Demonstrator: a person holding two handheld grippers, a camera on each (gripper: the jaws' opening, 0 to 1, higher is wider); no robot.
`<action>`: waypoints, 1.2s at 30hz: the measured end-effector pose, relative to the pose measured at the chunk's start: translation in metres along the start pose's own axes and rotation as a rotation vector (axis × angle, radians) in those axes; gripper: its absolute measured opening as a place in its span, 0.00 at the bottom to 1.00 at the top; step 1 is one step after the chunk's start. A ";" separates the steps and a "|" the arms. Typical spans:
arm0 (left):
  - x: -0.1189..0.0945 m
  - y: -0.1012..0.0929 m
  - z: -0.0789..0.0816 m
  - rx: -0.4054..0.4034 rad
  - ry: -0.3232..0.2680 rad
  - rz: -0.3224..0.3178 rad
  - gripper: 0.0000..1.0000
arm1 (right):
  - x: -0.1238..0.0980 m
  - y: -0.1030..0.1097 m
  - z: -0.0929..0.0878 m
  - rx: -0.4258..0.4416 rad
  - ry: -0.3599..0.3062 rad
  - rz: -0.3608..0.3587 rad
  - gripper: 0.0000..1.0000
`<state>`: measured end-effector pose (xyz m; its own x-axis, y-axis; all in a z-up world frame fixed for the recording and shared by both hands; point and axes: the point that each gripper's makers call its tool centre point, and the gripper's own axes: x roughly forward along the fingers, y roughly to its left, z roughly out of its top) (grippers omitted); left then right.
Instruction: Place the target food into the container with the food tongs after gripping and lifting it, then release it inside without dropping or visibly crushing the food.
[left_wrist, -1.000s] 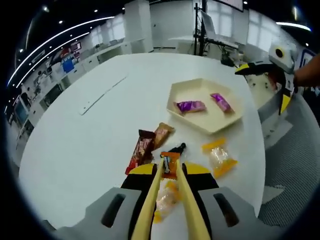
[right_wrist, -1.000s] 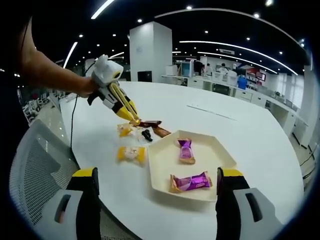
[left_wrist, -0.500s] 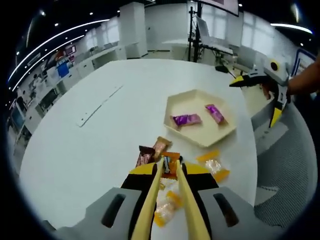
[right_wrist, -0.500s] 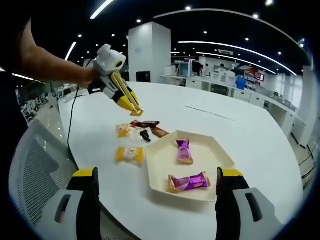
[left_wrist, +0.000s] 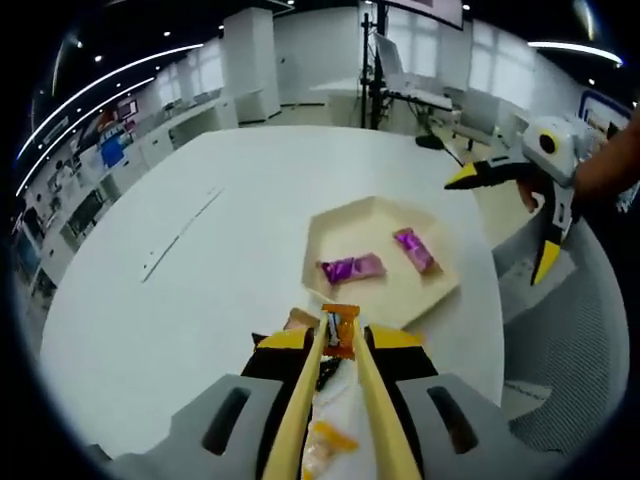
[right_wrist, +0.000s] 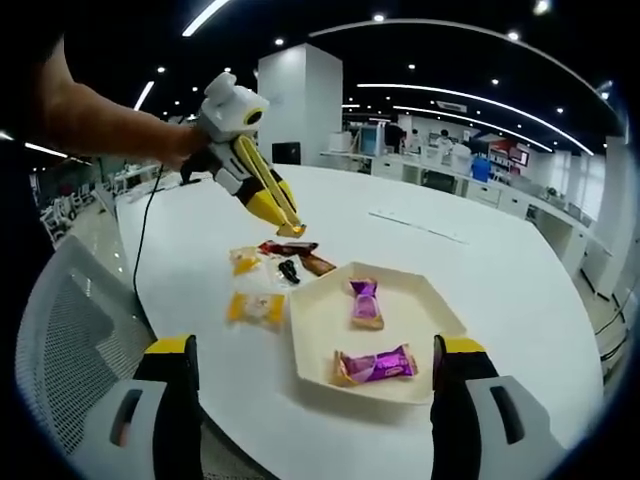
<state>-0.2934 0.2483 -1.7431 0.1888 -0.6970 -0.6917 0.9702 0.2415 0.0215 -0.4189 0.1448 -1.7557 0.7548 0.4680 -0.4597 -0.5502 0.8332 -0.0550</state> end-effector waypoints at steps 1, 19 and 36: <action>0.003 -0.001 0.005 -0.002 -0.005 -0.004 0.16 | 0.000 0.000 0.000 0.002 -0.001 -0.001 0.96; 0.033 -0.030 0.057 0.066 -0.006 -0.044 0.17 | 0.000 0.002 0.008 -0.016 -0.031 -0.011 0.99; 0.048 -0.052 0.092 0.139 -0.007 -0.106 0.16 | -0.002 -0.009 0.001 -0.008 -0.003 -0.058 0.99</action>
<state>-0.3207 0.1407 -1.7109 0.0846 -0.7188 -0.6901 0.9963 0.0709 0.0483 -0.4150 0.1363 -1.7531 0.7866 0.4201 -0.4526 -0.5084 0.8565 -0.0887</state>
